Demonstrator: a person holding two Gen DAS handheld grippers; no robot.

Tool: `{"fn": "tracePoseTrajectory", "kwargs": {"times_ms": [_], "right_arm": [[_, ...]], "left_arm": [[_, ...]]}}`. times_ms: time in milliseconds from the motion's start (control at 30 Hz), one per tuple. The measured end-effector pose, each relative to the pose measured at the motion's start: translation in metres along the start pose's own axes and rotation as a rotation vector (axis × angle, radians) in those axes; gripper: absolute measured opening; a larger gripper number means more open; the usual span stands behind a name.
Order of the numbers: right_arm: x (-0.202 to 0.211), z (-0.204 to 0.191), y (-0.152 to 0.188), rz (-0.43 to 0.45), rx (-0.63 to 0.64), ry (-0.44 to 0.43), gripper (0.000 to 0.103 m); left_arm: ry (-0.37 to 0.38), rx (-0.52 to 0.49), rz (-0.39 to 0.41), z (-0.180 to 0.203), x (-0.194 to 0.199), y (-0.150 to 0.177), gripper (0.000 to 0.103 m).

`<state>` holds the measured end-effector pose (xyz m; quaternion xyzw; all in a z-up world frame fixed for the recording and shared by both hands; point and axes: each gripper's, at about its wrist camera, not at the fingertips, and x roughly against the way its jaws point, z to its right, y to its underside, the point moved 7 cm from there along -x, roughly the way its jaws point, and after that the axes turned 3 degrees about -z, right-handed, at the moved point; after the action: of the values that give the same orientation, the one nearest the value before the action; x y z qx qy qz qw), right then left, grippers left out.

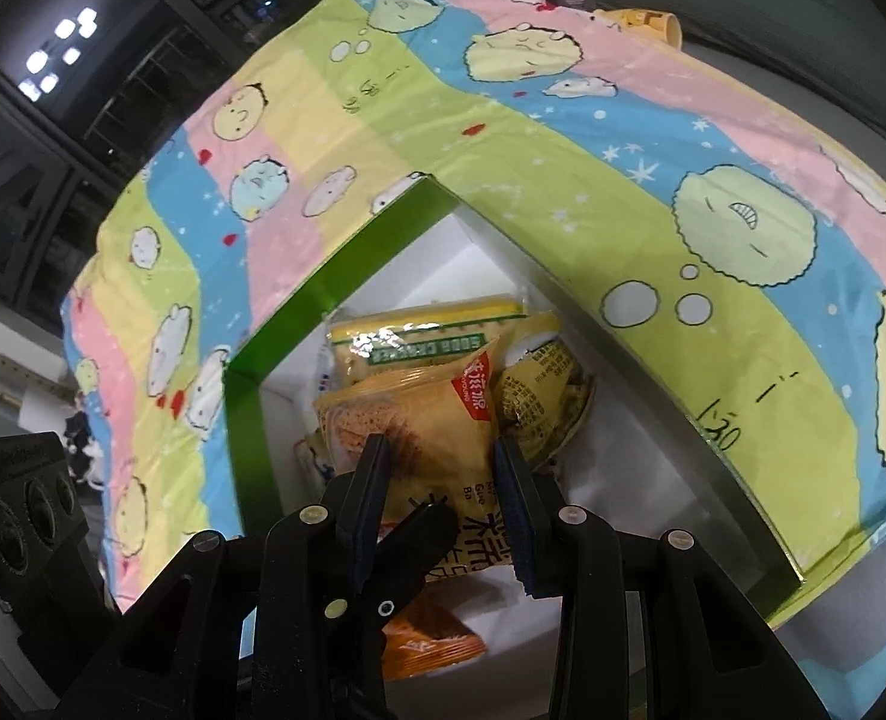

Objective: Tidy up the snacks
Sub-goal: 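Lower the rice-cracker packet into the box and open the right gripper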

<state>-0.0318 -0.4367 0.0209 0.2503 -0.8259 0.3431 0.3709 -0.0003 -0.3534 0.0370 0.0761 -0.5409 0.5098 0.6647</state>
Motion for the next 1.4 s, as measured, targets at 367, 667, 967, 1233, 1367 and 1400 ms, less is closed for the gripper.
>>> {"fn": "tracePoseTrajectory", "kwargs": {"times_ms": [367,667,967,1233,1367,1400], "right_arm": [[-0.010,0.003,0.002,-0.029,-0.006,0.006,0.039],[-0.015,0.005,0.003,-0.045,-0.017,0.010,0.039],[-0.013,0.005,0.004,-0.048,-0.017,0.026,0.047],[0.008,-0.009,0.005,0.014,0.031,0.030,0.068],[0.024,-0.019,0.006,0.063,0.057,0.013,0.073],[0.029,-0.021,0.007,0.078,0.065,0.018,0.074]], "left_arm": [[-0.026,0.039,-0.035,-0.007,-0.008,0.004,0.044],[-0.014,0.068,-0.054,-0.010,-0.015,0.007,0.047],[-0.009,0.050,-0.072,-0.008,-0.015,0.007,0.055],[-0.131,-0.013,0.014,-0.009,0.015,0.002,0.084],[-0.165,-0.017,0.053,-0.012,0.035,0.001,0.090],[-0.172,-0.018,0.059,-0.012,0.038,0.002,0.092]]}}
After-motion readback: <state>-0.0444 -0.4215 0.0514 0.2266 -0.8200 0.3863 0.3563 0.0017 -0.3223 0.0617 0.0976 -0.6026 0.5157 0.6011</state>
